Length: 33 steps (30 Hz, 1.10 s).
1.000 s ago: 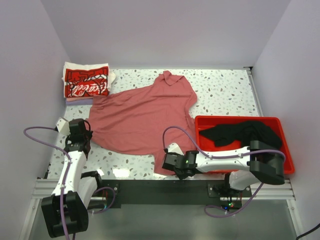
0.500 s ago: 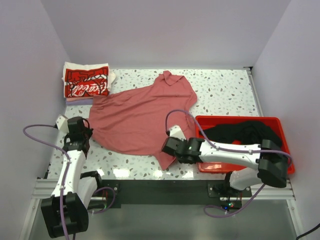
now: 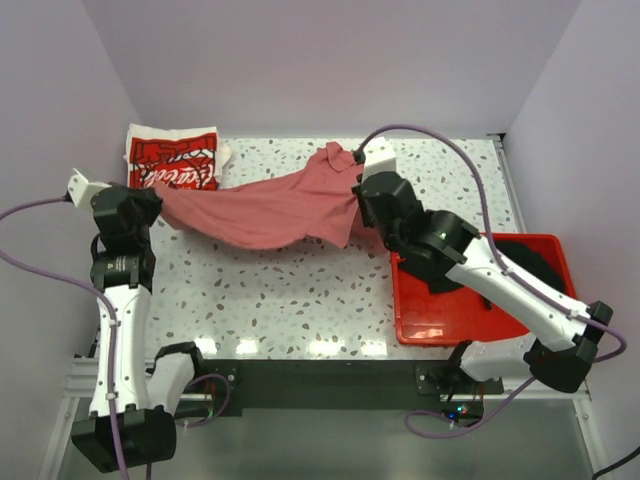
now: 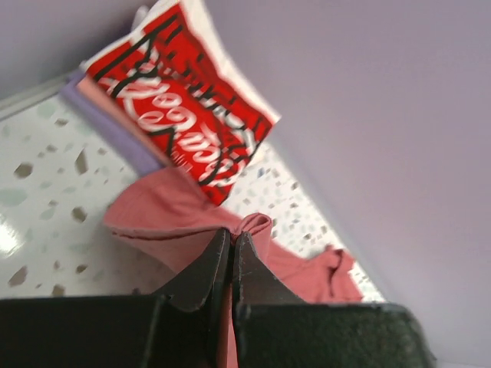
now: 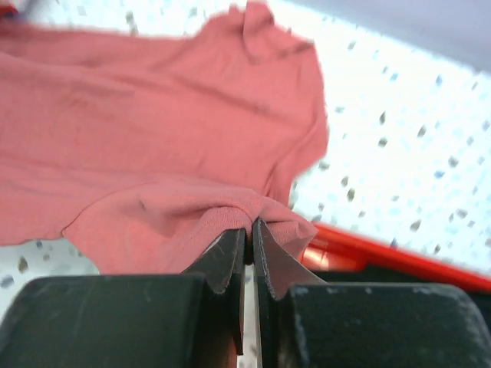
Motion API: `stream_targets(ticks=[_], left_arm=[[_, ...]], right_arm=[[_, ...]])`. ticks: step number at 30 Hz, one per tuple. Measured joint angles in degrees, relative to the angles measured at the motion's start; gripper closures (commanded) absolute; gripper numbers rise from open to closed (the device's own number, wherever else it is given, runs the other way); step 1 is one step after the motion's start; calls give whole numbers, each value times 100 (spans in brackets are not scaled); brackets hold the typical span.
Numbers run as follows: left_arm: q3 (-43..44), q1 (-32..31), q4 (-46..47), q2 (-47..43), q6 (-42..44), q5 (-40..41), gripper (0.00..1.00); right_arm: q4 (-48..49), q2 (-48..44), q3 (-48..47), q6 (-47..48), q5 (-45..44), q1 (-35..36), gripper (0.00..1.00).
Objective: Fold and stack the t-shirts
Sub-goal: Flatten the tshirt out
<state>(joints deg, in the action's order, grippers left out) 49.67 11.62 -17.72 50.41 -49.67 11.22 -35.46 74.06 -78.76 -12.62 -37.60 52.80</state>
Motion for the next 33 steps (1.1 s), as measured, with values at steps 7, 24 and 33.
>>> stream_targets(ticks=[7,24,33], left_arm=[[1572,0,-197,-138,66,24,100],[5128,0,-723,-658,887,1119,100],[5755,0,-896,-918,1049,1355,100]], right_arm=[[125,-251,-1366,1204,-44,-7,100],[-485,-708,-4859,2317,2474,-9,100],[-560,-925,-5595,2339,3386,-9,100]])
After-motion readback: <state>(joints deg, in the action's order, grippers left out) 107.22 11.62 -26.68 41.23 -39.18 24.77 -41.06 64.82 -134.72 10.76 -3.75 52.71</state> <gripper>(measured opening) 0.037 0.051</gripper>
